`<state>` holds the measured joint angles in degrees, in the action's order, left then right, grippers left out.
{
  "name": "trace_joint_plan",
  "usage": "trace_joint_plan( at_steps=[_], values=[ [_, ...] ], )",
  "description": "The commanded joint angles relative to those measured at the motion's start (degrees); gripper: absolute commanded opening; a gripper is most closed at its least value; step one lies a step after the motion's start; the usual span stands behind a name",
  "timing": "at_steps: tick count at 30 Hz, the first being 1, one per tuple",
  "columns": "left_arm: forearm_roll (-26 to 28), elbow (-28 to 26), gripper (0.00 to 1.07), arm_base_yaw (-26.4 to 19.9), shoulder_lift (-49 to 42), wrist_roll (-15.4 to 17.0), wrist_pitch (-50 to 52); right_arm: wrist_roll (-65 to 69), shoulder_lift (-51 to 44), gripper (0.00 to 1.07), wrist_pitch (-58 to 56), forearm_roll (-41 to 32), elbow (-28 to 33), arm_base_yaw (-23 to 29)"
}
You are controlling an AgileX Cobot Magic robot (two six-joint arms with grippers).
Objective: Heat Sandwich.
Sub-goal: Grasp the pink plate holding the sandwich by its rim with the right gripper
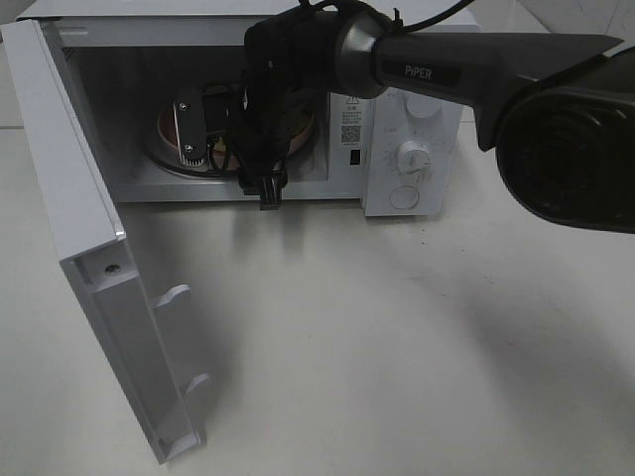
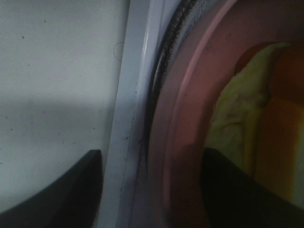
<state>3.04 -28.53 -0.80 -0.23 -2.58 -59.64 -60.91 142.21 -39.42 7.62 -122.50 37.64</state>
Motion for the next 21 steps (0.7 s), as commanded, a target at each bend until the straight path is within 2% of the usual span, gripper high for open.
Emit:
trace_joint_plan(
  at_steps=[1,4,21],
  values=[
    [0.23,0.17,1.03,-0.23,-1.55,0.40,0.74,1.72,0.00,0.28,-0.80,-0.34,-0.40,-0.17],
    [0.23,0.17,1.03,-0.23,-1.55,0.40,0.74,2.69,0.00,0.00,-2.06,-0.34,-0.40,-0.17],
    [0.23,0.17,1.03,-0.23,-1.55,0.40,0.74,1.72,-0.29,0.00,-5.21,-0.97,-0.40,-0.17]
  ],
)
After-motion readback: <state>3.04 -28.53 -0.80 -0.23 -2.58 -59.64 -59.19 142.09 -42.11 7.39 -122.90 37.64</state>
